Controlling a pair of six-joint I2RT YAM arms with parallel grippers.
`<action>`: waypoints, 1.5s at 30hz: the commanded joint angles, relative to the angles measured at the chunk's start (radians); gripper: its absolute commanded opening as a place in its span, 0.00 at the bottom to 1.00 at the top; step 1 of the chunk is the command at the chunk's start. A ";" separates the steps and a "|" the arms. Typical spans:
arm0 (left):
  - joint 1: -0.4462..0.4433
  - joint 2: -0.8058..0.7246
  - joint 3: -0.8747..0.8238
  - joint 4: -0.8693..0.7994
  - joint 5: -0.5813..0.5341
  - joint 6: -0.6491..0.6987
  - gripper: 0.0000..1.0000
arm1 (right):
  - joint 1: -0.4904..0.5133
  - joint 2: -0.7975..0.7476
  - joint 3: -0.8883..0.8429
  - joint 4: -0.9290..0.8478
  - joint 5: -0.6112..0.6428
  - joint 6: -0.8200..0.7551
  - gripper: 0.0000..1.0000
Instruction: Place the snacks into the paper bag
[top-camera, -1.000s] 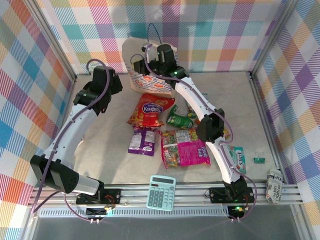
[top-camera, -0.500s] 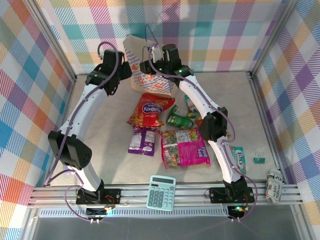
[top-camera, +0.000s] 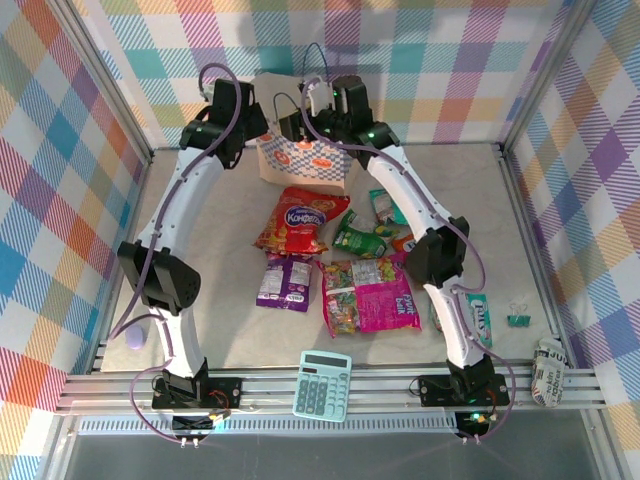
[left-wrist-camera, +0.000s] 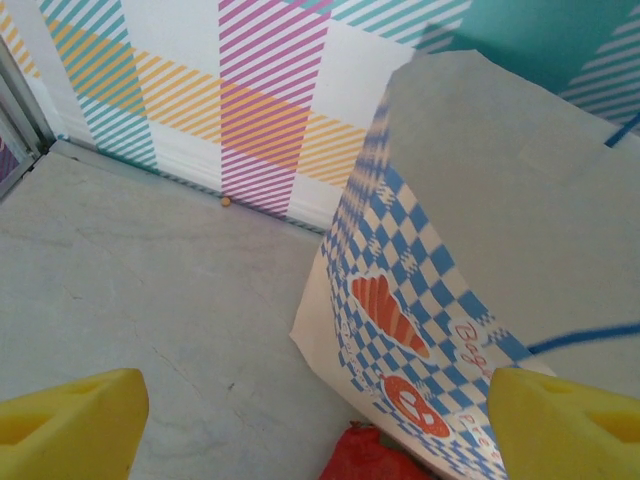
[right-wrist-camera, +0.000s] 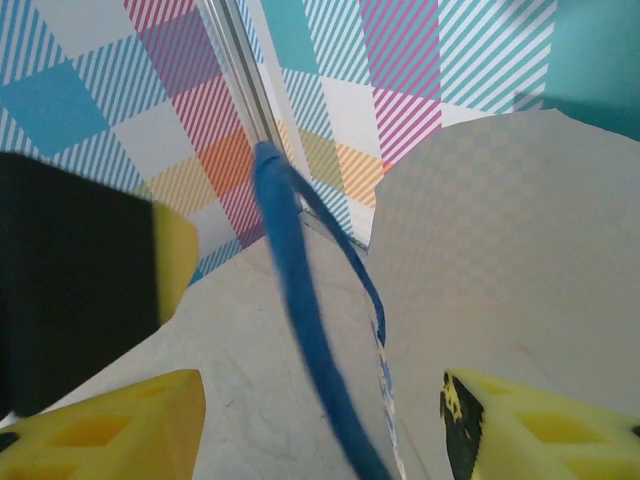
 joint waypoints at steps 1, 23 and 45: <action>0.021 0.029 0.055 -0.030 0.002 -0.040 0.87 | 0.002 -0.083 -0.047 -0.026 0.024 -0.062 0.65; 0.085 0.257 0.237 0.113 0.251 -0.157 0.86 | -0.070 -0.556 -0.657 0.091 0.174 -0.180 0.67; 0.091 0.335 0.266 0.125 0.276 -0.250 0.82 | -0.108 -0.737 -0.948 0.219 0.229 -0.171 0.69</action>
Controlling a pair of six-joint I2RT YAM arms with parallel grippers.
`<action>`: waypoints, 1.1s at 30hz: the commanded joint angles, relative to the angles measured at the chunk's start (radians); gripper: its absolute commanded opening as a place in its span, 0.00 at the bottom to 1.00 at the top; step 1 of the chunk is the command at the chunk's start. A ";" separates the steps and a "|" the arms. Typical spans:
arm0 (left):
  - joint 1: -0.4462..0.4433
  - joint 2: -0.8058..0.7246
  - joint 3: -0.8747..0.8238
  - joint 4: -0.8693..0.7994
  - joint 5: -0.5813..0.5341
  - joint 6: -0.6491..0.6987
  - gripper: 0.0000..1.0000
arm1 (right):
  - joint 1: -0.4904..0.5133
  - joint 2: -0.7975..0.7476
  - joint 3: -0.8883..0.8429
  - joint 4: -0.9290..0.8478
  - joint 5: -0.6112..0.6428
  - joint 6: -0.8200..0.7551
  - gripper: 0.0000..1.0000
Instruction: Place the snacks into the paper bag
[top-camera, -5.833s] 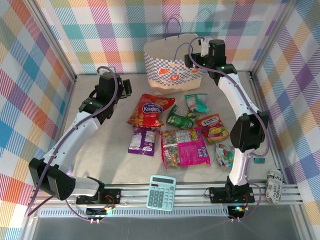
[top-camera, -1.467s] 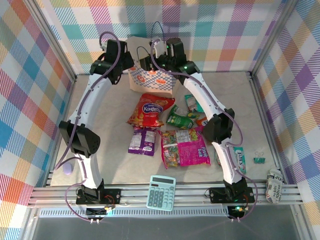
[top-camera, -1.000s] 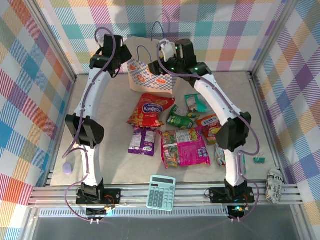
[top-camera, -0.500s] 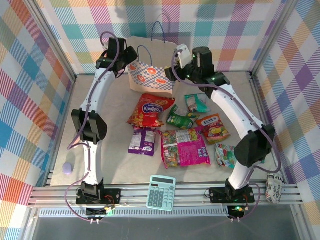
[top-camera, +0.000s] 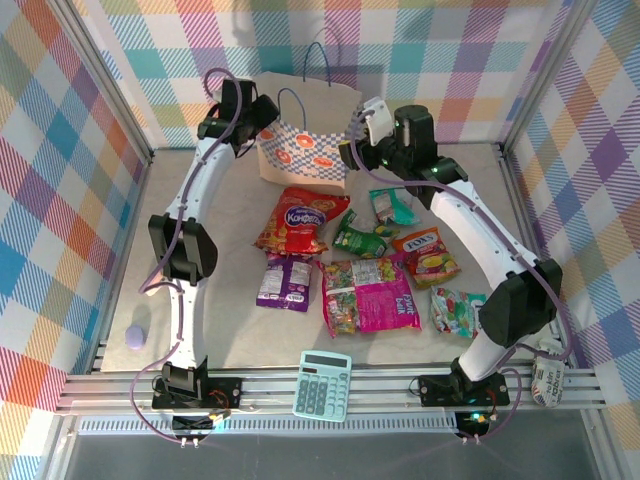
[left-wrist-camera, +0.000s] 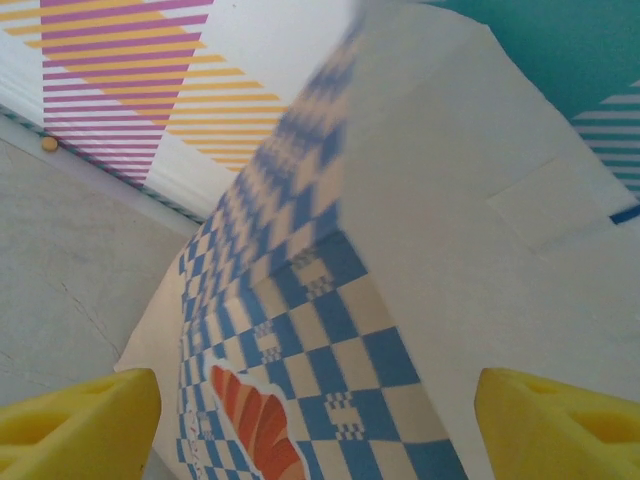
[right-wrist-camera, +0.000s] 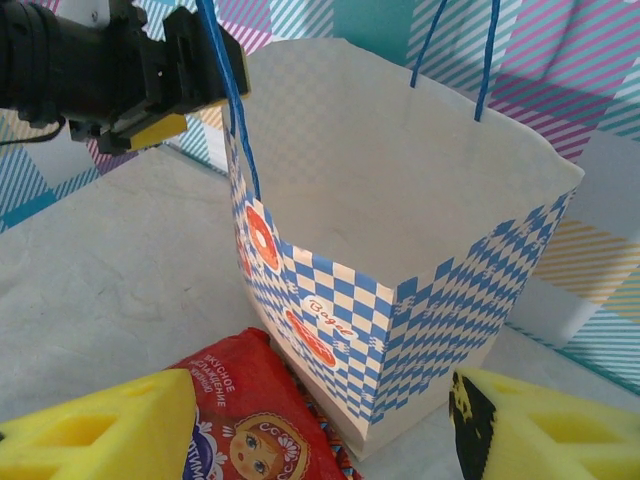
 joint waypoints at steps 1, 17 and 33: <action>0.016 -0.001 0.043 -0.038 -0.005 -0.014 0.81 | -0.008 -0.039 -0.027 0.055 0.000 0.000 0.69; 0.037 -0.126 -0.074 -0.143 0.004 -0.013 0.78 | -0.009 -0.053 -0.045 0.086 -0.029 0.022 0.69; 0.068 -0.218 -0.182 -0.168 0.051 0.011 0.70 | -0.009 -0.075 -0.052 0.081 -0.052 0.065 0.71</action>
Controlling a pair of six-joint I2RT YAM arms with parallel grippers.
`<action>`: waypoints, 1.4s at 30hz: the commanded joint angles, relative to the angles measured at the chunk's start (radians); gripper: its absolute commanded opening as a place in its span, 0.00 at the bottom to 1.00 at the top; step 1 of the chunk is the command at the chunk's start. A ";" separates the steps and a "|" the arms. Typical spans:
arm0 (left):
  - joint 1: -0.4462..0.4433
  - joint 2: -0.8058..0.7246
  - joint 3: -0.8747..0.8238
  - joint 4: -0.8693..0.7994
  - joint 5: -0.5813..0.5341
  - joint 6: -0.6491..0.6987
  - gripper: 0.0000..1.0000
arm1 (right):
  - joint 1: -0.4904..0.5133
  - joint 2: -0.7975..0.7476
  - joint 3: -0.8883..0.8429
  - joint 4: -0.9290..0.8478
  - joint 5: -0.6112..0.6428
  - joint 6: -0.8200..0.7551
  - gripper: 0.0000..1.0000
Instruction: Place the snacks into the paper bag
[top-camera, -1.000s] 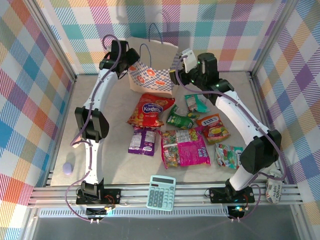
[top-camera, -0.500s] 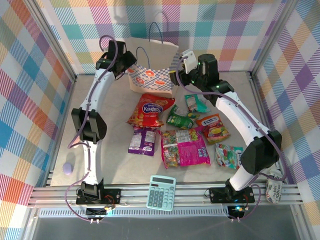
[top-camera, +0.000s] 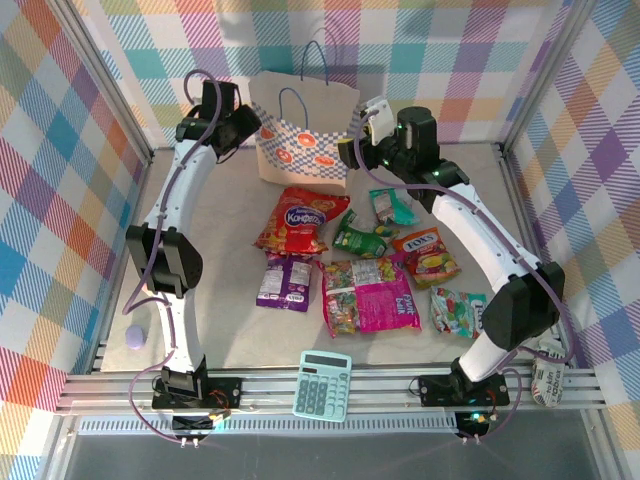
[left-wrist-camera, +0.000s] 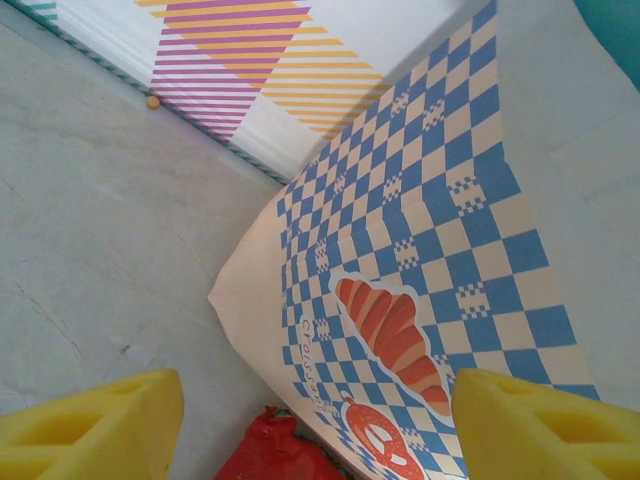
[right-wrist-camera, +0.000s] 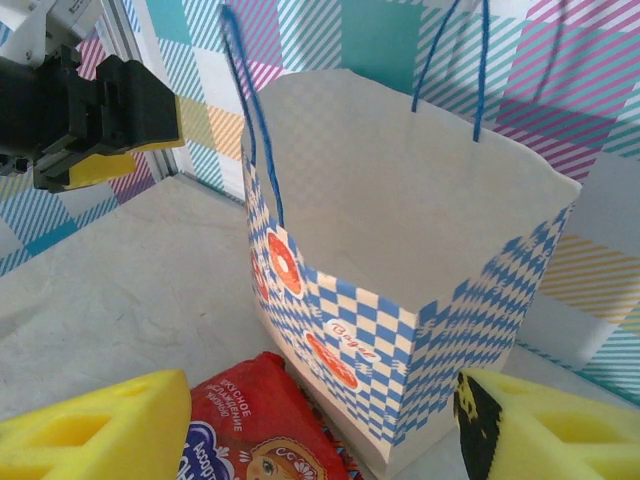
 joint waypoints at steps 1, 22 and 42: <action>0.019 -0.026 -0.011 -0.022 0.036 0.008 0.70 | -0.006 -0.056 -0.015 0.017 -0.019 0.017 0.71; -0.120 -0.100 0.011 0.070 0.073 0.341 0.77 | -0.005 -0.106 -0.054 0.024 -0.014 0.028 0.71; -0.139 0.057 0.066 0.361 0.007 0.532 0.46 | -0.005 -0.133 -0.086 0.022 0.029 -0.001 0.73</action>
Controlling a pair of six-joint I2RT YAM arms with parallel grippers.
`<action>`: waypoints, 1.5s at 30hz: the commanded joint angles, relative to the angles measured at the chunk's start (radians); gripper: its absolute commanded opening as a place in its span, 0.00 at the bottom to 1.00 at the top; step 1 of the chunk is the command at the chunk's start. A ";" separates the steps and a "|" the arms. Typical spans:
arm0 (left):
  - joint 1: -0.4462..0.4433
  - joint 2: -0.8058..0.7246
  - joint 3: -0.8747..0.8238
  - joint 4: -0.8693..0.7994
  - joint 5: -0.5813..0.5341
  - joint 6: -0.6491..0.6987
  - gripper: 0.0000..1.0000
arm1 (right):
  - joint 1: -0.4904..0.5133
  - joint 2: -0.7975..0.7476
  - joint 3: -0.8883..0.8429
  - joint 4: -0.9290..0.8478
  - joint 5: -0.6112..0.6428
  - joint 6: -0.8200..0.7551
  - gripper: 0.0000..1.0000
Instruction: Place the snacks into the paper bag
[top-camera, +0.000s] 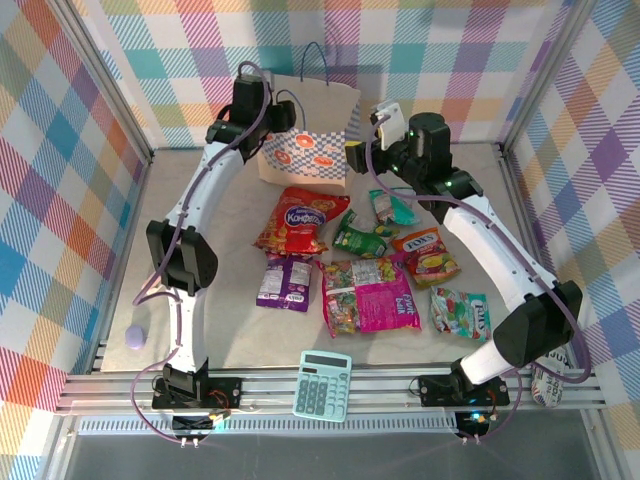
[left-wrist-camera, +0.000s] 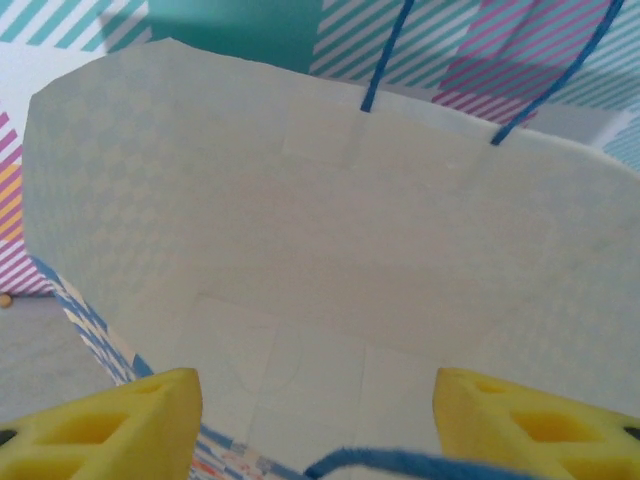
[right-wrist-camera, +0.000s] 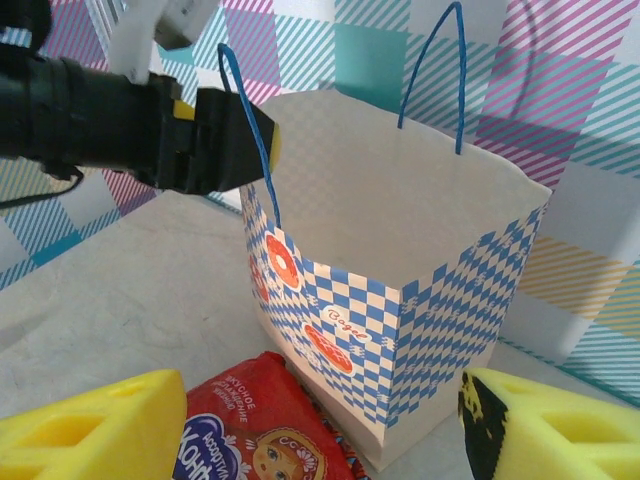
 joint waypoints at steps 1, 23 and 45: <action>-0.003 -0.016 0.013 0.095 -0.037 0.045 0.38 | -0.005 -0.023 -0.010 0.022 0.003 -0.006 0.73; 0.024 -0.377 -0.365 0.026 -0.550 0.122 0.00 | -0.005 -0.002 -0.026 0.049 -0.064 0.039 0.73; -0.185 -0.677 -0.762 -0.155 -0.651 -0.118 0.00 | -0.004 -0.094 -0.117 0.039 -0.088 0.088 0.73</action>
